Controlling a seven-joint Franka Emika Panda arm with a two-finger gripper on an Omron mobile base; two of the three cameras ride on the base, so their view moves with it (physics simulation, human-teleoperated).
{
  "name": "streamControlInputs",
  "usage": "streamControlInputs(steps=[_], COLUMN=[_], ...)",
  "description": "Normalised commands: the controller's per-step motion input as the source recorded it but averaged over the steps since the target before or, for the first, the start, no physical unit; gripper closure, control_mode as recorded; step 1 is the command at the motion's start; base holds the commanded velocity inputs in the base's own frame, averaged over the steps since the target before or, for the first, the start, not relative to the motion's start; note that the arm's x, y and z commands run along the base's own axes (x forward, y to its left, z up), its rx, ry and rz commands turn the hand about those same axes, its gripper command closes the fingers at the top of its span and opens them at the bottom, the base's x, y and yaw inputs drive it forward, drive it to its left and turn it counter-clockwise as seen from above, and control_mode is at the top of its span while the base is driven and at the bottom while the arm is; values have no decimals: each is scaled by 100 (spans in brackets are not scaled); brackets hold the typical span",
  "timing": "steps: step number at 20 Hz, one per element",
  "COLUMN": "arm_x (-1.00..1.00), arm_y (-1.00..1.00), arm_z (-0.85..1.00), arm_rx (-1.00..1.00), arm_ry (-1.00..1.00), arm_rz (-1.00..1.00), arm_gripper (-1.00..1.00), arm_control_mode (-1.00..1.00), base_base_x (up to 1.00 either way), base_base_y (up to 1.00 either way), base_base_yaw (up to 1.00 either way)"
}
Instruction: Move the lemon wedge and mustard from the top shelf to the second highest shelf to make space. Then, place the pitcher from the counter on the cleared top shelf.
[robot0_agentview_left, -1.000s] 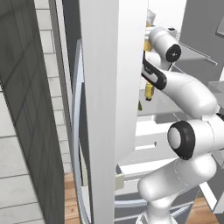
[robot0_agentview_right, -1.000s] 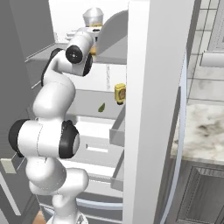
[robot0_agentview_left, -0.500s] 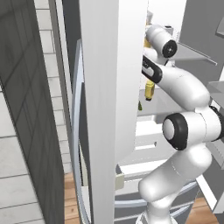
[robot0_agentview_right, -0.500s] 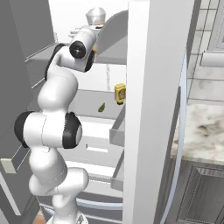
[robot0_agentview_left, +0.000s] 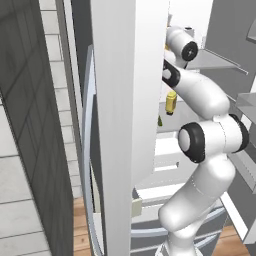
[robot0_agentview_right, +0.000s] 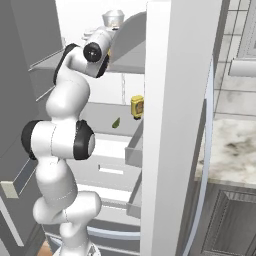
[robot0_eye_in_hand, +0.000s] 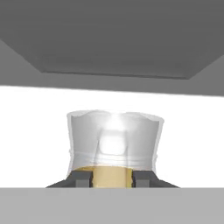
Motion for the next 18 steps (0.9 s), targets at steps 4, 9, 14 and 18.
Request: streamControlInputs(steps=[4,9,14,18], arm_x=[25,4,0,-2], arm_y=[0,0,0,0], arm_z=[-27,-21,-11,-1], arm_rx=[0,0,0,0], arm_ry=[0,0,0,5], arm_rz=[0,0,0,0], arm_gripper=[-100,-100,-100,-100], arm_control_mode=[-100,-100,-100,-100], base_base_x=[0,0,0,0], base_base_y=[0,0,0,0], base_base_yaw=[0,0,0,0])
